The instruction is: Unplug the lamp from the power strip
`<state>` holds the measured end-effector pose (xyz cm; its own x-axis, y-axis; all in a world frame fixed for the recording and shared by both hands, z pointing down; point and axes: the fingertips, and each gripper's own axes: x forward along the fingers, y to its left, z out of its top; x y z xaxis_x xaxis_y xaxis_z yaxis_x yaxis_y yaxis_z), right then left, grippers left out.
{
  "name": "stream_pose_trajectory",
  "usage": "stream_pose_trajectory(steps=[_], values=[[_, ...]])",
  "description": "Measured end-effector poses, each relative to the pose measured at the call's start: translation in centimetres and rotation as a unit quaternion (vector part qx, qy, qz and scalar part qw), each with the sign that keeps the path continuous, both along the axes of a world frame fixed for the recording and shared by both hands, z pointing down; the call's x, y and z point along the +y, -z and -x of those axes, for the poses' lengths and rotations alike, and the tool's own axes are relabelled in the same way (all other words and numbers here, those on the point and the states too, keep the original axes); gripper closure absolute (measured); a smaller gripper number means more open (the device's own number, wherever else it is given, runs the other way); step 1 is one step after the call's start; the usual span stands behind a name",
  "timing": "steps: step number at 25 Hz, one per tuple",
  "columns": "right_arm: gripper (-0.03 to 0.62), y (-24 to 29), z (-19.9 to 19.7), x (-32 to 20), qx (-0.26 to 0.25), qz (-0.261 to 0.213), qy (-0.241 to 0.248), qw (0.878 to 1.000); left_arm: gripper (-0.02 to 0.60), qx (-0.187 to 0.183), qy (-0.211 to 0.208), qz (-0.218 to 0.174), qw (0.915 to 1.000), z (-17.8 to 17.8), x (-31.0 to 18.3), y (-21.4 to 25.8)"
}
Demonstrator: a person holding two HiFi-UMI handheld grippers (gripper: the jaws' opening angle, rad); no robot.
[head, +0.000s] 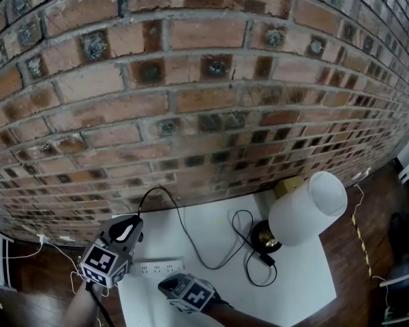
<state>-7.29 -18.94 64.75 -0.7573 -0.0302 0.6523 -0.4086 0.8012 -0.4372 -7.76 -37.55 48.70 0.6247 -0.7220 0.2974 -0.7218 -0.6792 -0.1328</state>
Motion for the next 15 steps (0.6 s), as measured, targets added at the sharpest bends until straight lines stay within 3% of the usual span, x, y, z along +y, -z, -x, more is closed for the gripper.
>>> stream_pose_trajectory(steps=[3, 7, 10, 15], values=[[0.588, 1.9, -0.6, -0.3, -0.035, -0.006, -0.023, 0.999, 0.515, -0.025, -0.013, 0.012, 0.9995, -0.9, -0.5, -2.2], [0.588, 4.5, -1.8, -1.3, -0.077, -0.016, -0.057, 0.995, 0.515, -0.014, 0.003, 0.06, 0.9981, -0.7, -1.1, -6.1], [0.588, 5.4, -3.1, -2.0, -0.086, -0.021, -0.074, 0.993, 0.515, -0.01, 0.013, 0.078, 0.9968, -0.9, -1.7, -8.0], [0.588, 5.0, -4.7, -2.4, -0.083, -0.015, -0.091, 0.992, 0.512, -0.049, -0.008, 0.084, 0.9952, -2.4, -2.1, -10.5]])
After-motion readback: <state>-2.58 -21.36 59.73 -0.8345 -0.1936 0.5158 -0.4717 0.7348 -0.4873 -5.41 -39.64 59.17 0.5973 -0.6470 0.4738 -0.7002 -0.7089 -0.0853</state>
